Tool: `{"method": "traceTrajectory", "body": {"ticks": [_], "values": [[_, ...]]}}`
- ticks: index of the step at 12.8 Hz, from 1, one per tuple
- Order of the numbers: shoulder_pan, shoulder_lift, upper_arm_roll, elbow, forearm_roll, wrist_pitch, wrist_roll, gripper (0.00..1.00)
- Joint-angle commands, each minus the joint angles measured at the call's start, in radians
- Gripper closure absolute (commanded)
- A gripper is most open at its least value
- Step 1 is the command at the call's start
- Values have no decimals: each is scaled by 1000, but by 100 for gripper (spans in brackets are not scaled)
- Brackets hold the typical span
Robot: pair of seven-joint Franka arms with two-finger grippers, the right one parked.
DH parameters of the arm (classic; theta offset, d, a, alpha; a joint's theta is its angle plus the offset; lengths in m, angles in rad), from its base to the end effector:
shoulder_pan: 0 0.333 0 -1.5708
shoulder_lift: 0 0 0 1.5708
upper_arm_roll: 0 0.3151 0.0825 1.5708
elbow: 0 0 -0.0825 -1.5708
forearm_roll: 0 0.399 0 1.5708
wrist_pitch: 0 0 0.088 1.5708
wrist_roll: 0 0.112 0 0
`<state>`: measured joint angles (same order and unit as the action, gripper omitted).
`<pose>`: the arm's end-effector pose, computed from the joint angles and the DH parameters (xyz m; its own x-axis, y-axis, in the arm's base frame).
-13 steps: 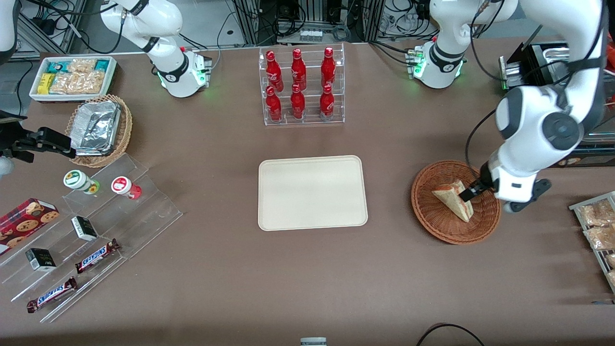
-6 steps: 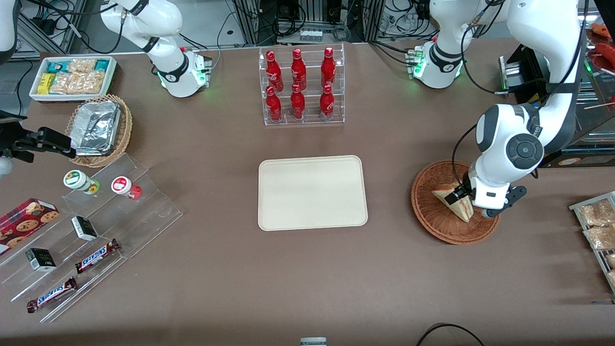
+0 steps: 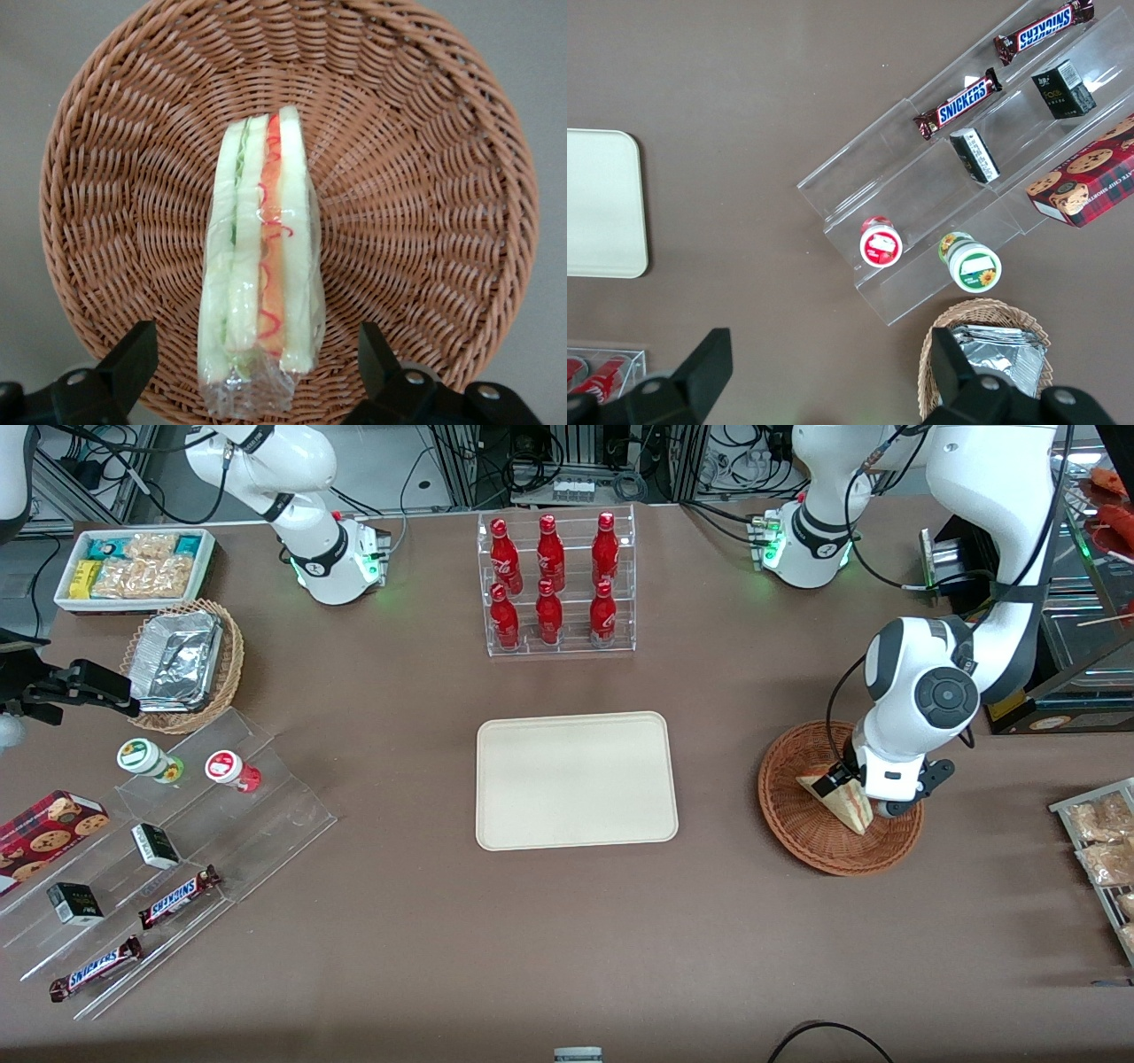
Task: Place sandwich from basket to tray
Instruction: 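Close the left gripper on the sandwich's crust edge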
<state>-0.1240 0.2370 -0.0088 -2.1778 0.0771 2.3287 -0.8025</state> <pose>0.5543 -0.0724 0.2575 0.8161 0.5773 -0.0253 0.5728 -0.8140 -0.0969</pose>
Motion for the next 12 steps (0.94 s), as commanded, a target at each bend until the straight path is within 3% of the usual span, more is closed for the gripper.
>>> {"method": "traceTrajectory", "body": {"ticks": [1, 8, 9, 10, 12], "values": [[-3, -21, 3, -27, 19, 21, -27, 0], [-2, 27, 4, -25, 35, 83, -29, 3], [-2, 27, 6, -25, 35, 86, -30, 41], [1, 27, 6, -22, 35, 86, -33, 99], [3, 25, 7, -19, 35, 83, -30, 100]]}}
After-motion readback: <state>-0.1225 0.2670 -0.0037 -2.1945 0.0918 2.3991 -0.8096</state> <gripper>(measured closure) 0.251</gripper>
